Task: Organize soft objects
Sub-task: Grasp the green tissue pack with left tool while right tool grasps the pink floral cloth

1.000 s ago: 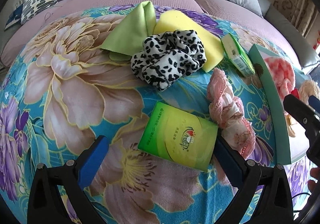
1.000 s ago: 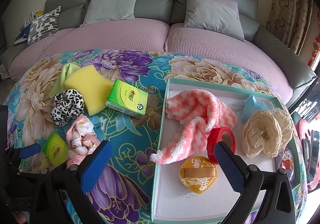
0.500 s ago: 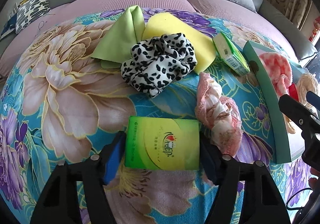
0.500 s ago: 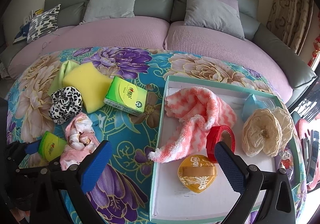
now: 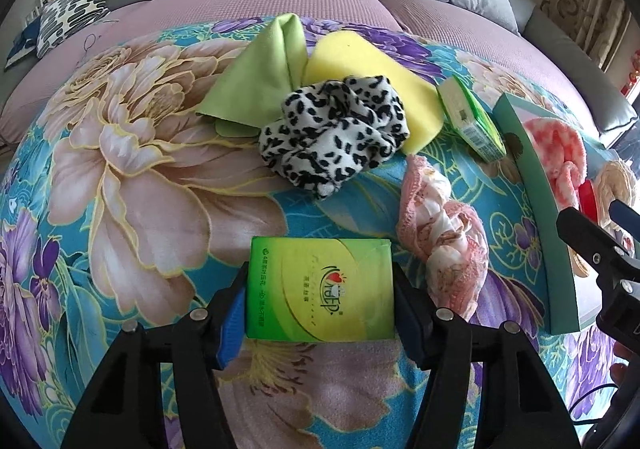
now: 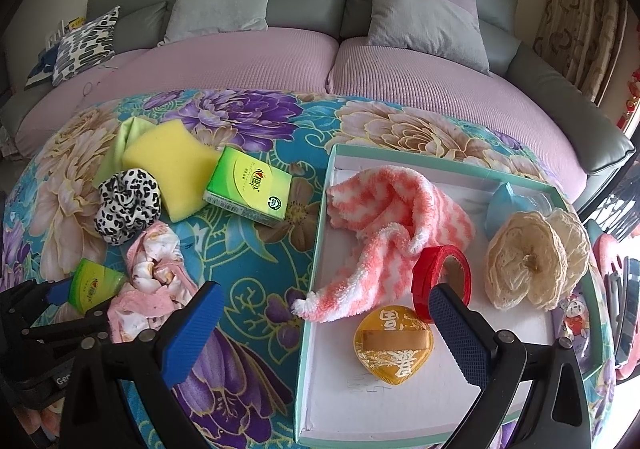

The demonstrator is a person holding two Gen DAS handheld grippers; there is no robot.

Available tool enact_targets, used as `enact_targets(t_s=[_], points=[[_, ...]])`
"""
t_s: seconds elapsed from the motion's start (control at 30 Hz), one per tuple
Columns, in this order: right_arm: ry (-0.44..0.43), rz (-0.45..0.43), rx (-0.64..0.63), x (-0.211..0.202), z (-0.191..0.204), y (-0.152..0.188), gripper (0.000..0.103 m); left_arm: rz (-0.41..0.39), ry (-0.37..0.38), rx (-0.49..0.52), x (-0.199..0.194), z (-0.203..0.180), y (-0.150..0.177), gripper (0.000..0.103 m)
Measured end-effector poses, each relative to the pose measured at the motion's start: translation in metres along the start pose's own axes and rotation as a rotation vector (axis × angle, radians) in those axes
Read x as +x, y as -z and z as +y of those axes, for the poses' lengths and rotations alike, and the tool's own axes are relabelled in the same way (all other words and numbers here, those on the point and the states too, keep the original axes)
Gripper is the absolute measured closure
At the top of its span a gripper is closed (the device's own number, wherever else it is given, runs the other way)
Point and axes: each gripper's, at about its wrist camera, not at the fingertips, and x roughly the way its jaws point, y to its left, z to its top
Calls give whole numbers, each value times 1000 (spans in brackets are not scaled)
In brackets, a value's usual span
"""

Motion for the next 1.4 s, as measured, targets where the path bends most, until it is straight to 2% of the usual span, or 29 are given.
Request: enact_targets(t_s=[0.2,0.6,1.0,1.2,1.27,1.4], points=[[-23,2,-3,0,5,0,0,-29,-42,-47,-10,20,0,38],[-191,42,-56,9,39,5,0,-85,-127,-165,-31,64,0,38],[-230,69,-175,15,80,12,0,-96,-106,-212,-34,84,1,38],[-246,72,-194,24,90,16,0,-93,-98,-215,-35,82,3,38],[-256,68,-192,27,92,16,3,-91,-94,-212,-35,81,3,38],[-291,61,-178,28,93,15,20,-88,-93,-213,-34,81,2,38]])
